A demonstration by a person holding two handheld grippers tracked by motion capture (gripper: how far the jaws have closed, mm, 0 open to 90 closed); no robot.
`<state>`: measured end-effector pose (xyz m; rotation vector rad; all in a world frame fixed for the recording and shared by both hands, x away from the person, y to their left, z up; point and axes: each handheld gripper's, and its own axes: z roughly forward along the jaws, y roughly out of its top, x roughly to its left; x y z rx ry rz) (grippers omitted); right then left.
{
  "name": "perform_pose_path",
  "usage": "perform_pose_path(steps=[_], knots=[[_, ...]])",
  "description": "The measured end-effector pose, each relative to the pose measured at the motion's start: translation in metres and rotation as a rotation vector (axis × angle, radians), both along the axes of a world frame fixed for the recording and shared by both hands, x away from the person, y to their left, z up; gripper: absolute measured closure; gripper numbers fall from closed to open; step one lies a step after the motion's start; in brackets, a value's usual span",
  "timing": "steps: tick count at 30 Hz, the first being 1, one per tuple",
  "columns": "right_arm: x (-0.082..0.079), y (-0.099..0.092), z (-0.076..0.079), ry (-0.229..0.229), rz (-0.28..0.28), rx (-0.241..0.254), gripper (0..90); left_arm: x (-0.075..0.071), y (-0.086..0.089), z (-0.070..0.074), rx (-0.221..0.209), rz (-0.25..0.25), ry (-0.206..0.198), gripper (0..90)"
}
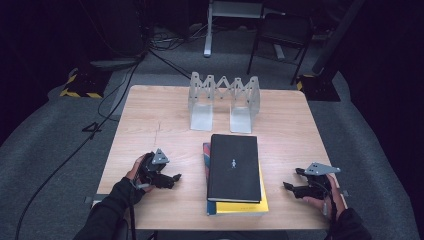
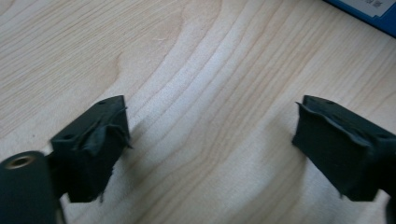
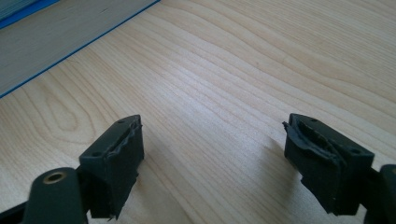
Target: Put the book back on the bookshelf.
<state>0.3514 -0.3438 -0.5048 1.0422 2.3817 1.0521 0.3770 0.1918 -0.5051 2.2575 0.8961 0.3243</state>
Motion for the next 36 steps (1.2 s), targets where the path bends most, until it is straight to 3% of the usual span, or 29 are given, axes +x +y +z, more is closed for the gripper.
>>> perform_pose_path(steps=[11,15,19,20,22,28,31,34,36], knots=[[0.002,0.0,0.0,0.01,-0.035,-0.009,15.6,0.002,-0.001,0.0,0.008,-0.006,0.003,2.9],[0.001,0.003,0.006,0.01,-0.018,-0.024,23.0,0.0,-0.002,0.0,0.011,0.013,0.004,2.9],[-0.005,0.006,0.022,-0.023,0.006,0.031,24.9,-0.007,-0.005,0.0,0.01,0.021,0.002,2.9],[-0.012,0.012,0.037,-0.054,0.041,0.061,25.4,-0.011,-0.009,0.0,0.01,0.032,0.003,2.9],[-0.019,0.021,0.05,-0.075,0.088,0.085,26.1,-0.015,-0.014,0.0,0.011,0.014,0.001,3.0],[-0.035,0.058,0.081,-0.106,0.247,0.079,32.5,-0.018,-0.023,0.001,0.024,-0.039,0.018,3.0],[-0.035,0.068,0.089,-0.113,0.263,0.082,31.9,-0.018,-0.025,0.002,0.022,-0.055,0.017,5.5],[-0.027,0.083,0.1,-0.09,0.282,0.137,28.2,-0.018,-0.031,0.004,0.015,-0.078,0.014,12.9],[-0.025,0.087,0.101,-0.083,0.291,0.136,26.5,-0.017,-0.033,0.005,0.025,-0.09,0.012,16.4]])
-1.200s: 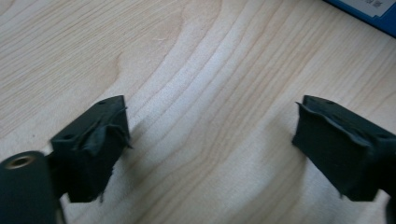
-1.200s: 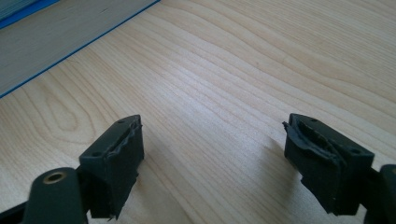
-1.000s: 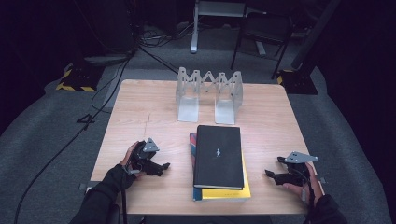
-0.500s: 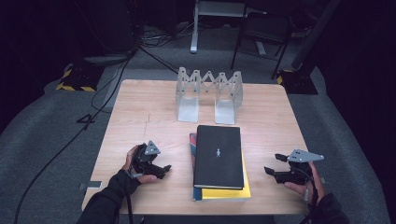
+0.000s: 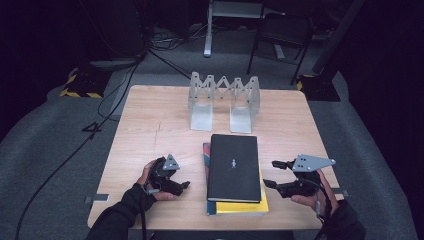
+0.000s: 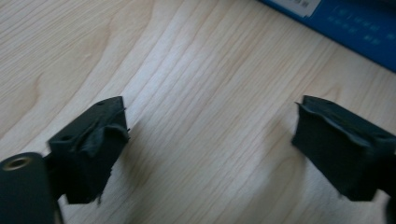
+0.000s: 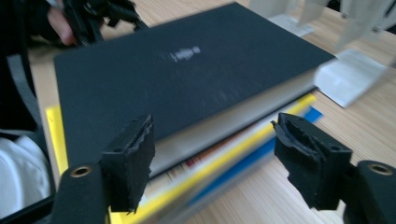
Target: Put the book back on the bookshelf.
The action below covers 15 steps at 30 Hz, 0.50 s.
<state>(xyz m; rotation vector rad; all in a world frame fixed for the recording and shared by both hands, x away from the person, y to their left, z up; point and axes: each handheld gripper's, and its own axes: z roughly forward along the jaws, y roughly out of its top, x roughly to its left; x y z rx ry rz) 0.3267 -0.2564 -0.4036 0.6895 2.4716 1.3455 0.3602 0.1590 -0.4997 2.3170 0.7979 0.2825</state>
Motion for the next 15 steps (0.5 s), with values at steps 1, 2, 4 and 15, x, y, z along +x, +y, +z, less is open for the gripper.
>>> perform_pose_path(steps=[1,2,4,15], knots=[[0.002,0.004,0.0,0.012,0.015,-0.004,24.0,0.0,-0.003,0.002,0.02,-0.003,-0.016,16.4],[0.004,0.008,-0.002,0.046,0.039,-0.004,22.0,0.001,-0.004,0.004,0.021,0.0,-0.021,18.0],[0.007,0.016,-0.005,0.072,0.067,-0.027,21.3,0.004,-0.007,0.009,-0.001,-0.013,-0.023,18.8],[0.025,0.024,-0.014,0.156,0.055,-0.011,11.0,0.006,-0.035,0.032,-0.025,-0.092,-0.1,19.0]])
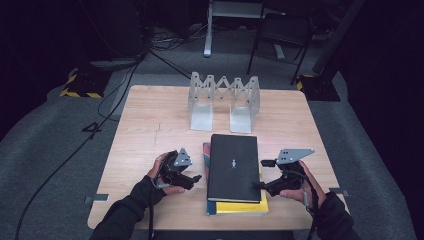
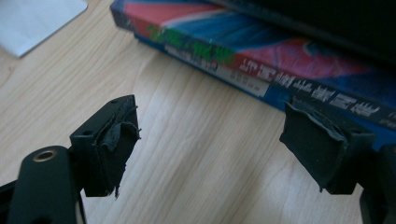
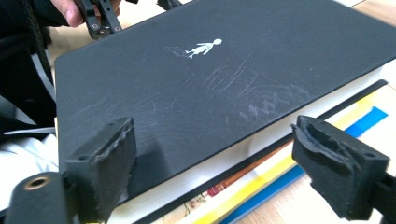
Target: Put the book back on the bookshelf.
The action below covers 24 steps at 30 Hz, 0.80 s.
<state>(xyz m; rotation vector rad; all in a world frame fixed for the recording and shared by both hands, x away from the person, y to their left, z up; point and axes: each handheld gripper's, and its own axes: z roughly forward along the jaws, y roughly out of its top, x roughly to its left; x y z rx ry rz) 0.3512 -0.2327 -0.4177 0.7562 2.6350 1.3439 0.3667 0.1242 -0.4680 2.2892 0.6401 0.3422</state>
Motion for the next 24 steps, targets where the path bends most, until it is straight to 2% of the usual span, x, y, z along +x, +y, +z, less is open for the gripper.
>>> perform_pose_path(steps=[6,11,16,21,24], knots=[[0.013,0.005,-0.006,0.046,0.017,0.02,4.2,0.005,-0.01,0.005,-0.018,-0.023,-0.015,21.3],[0.021,0.013,-0.009,0.074,0.013,0.027,1.0,0.013,-0.015,0.007,-0.03,-0.032,-0.021,19.3],[0.02,0.014,-0.008,0.056,0.018,0.015,1.1,0.022,-0.013,0.007,-0.049,-0.023,-0.001,18.7],[0.018,0.016,-0.006,0.027,0.022,0.006,2.0,0.026,-0.013,0.006,-0.048,-0.016,-0.022,17.7],[0.016,0.018,-0.006,0.012,0.027,0.006,2.7,0.031,-0.009,0.003,-0.054,0.006,-0.029,18.6]])
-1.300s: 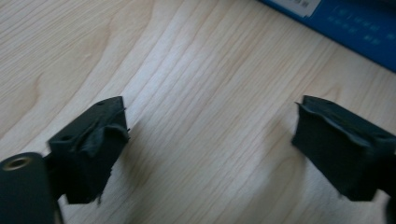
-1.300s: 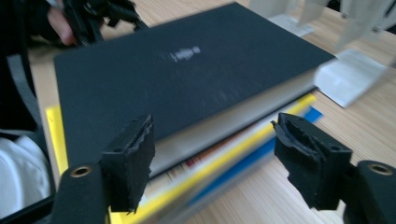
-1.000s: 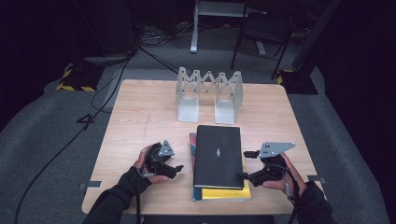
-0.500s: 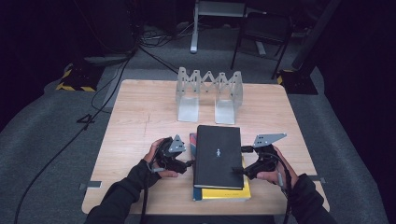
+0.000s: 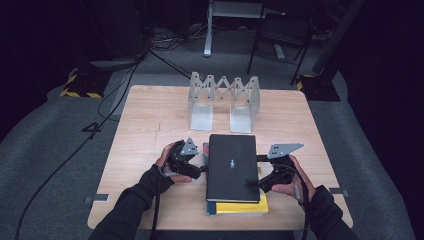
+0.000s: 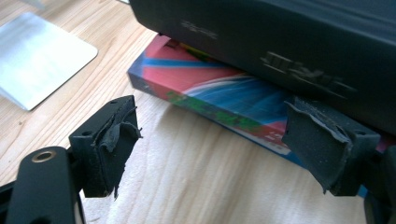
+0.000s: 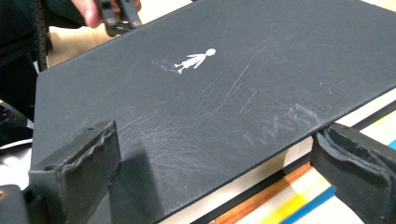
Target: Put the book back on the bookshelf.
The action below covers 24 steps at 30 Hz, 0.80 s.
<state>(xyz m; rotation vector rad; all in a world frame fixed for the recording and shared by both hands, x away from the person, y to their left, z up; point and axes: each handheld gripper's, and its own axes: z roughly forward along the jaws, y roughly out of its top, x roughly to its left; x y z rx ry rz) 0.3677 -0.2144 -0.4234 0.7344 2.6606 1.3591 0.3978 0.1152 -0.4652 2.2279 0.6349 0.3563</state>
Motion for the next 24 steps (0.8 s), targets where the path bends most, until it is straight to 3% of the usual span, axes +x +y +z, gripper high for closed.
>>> perform_pose_path(steps=[1,3,5,14,21,24], knots=[[-0.001,0.002,0.0,-0.004,0.006,0.003,2.9,0.001,0.001,-0.001,-0.005,0.005,0.003,21.7],[-0.001,0.005,-0.001,-0.004,0.014,0.008,3.3,0.004,0.006,-0.006,-0.041,0.001,0.056,22.5],[-0.001,0.006,-0.001,-0.005,0.017,0.01,3.6,0.006,0.008,-0.008,-0.05,0.006,0.07,21.9],[0.001,0.006,-0.002,-0.022,0.036,0.028,3.7,0.005,0.008,-0.009,-0.053,0.002,0.03,21.4],[0.002,0.009,-0.001,-0.067,0.054,0.037,4.0,0.016,0.008,-0.01,-0.036,0.052,-0.032,23.2],[0.004,0.011,-0.003,-0.077,0.047,0.05,4.0,0.023,0.009,-0.009,-0.042,0.053,-0.007,23.2]])
